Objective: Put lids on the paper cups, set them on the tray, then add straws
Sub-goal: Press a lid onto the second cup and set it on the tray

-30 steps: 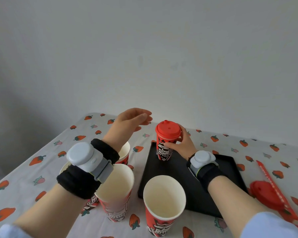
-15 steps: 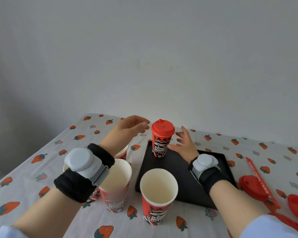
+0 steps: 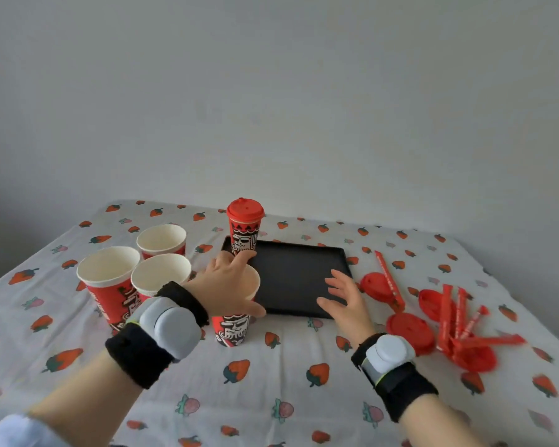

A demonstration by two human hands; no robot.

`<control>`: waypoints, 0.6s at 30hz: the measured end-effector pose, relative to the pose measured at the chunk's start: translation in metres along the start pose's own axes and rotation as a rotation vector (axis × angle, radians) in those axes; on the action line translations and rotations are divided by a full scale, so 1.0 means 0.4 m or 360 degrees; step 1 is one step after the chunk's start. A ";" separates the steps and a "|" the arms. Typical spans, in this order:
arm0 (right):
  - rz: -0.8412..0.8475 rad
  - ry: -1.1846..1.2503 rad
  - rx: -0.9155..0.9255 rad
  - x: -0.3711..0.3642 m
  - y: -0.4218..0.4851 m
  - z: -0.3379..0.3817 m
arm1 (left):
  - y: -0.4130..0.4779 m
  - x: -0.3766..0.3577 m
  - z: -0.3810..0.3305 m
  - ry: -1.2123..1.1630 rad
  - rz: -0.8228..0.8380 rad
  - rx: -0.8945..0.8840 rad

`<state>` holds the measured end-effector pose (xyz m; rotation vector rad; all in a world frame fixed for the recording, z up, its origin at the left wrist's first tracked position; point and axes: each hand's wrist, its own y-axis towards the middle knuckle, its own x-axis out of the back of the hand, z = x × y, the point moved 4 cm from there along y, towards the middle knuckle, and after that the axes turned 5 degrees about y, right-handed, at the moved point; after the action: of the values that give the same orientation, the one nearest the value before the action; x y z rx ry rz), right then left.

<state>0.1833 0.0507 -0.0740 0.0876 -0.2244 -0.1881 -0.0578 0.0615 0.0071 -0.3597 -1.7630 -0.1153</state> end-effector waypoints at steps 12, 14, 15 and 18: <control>-0.0159 -0.1424 -0.0206 0.316 -0.038 -0.083 | -0.026 -0.045 -0.188 -0.0388 -0.0490 -0.0249; -0.0047 -0.1445 -0.0248 0.327 -0.037 -0.097 | -0.021 -0.064 -0.203 -0.0355 -0.0489 -0.0269; -0.0008 -0.1450 -0.0267 0.331 -0.037 -0.102 | -0.017 -0.073 -0.206 -0.0339 -0.0471 -0.0281; 0.0055 -0.1457 -0.0301 0.333 -0.030 -0.114 | -0.011 -0.102 -0.207 -0.0392 -0.0496 -0.0313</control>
<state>0.3193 0.0160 -0.0913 -0.1993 -1.1170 -0.2044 0.0258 0.0278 -0.0132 -0.2447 -2.0496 -0.4877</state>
